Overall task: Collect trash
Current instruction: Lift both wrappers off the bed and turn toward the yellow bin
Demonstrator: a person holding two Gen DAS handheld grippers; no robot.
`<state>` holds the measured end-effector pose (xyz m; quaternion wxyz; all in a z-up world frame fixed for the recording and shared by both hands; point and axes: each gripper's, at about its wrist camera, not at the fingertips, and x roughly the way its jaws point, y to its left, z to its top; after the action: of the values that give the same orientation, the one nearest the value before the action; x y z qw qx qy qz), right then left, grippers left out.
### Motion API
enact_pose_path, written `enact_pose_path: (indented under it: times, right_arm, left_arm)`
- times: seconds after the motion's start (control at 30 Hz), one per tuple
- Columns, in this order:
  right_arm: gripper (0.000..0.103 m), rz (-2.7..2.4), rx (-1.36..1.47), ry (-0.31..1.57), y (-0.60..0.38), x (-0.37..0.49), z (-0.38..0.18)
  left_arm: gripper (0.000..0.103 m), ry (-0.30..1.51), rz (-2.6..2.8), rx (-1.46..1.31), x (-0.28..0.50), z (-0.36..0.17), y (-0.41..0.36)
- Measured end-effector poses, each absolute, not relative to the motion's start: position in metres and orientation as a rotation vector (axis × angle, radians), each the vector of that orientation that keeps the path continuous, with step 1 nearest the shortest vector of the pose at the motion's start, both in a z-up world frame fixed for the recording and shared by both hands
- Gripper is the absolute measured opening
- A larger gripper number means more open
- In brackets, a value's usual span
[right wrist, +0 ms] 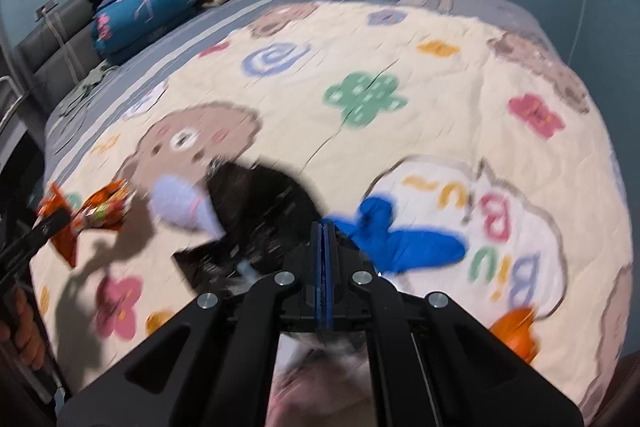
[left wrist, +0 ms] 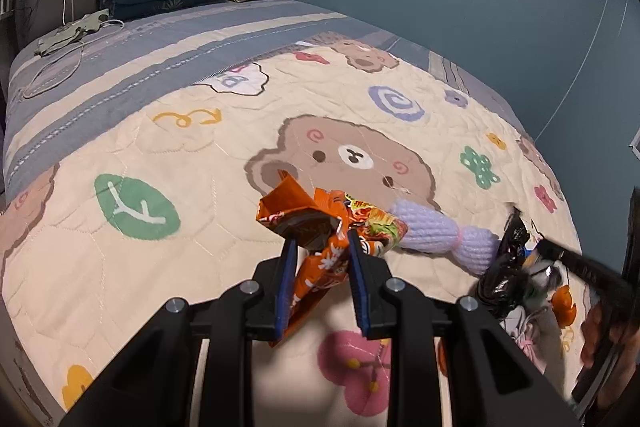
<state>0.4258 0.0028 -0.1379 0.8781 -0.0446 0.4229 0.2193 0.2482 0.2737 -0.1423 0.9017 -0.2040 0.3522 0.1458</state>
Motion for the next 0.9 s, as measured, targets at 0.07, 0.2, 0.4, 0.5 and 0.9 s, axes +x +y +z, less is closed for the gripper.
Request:
enact_pose_path:
  times: [0.07, 0.2, 0.4, 0.5, 0.9]
  right_arm:
    - [0.001, 0.424, -0.093, 0.866, -0.006, 0.436, -0.132]
    - [0.001, 0.374, -0.072, 0.838, -0.035, 0.444, -0.119]
    - [0.000, 0.381, -0.024, 0.780, -0.073, 0.422, -0.087]
    - [0.000, 0.392, -0.005, 0.751, -0.088, 0.405, -0.069]
    - [0.000, 0.409, 0.059, 0.625, -0.162, 0.338, 0.013]
  left_arm:
    - [0.023, 0.728, 0.308, -0.415, 0.247, -0.142, 0.275]
    - [0.023, 0.730, 0.301, -0.425, 0.246, -0.140, 0.276]
    - [0.023, 0.693, 0.280, -0.396, 0.243, -0.115, 0.258]
    - [0.023, 0.669, 0.256, -0.366, 0.240, -0.096, 0.240]
    - [0.023, 0.588, 0.140, -0.294, 0.224, -0.037, 0.167]
